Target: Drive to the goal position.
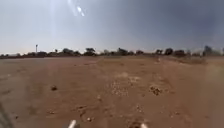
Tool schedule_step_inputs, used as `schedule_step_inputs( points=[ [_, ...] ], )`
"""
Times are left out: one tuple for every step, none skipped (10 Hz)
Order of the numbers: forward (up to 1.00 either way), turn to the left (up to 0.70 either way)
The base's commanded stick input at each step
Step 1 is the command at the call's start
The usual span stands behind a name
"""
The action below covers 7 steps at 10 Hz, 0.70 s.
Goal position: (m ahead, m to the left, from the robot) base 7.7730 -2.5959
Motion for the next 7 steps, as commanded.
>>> schedule_step_inputs(
  points=[
    [0.5,0.0],
    [0.5,0.0],
    [0.5,0.0],
    [0.5,0.0],
    [0.5,0.0],
    [0.5,0.0],
    [0.5,0.0]
  ],
)
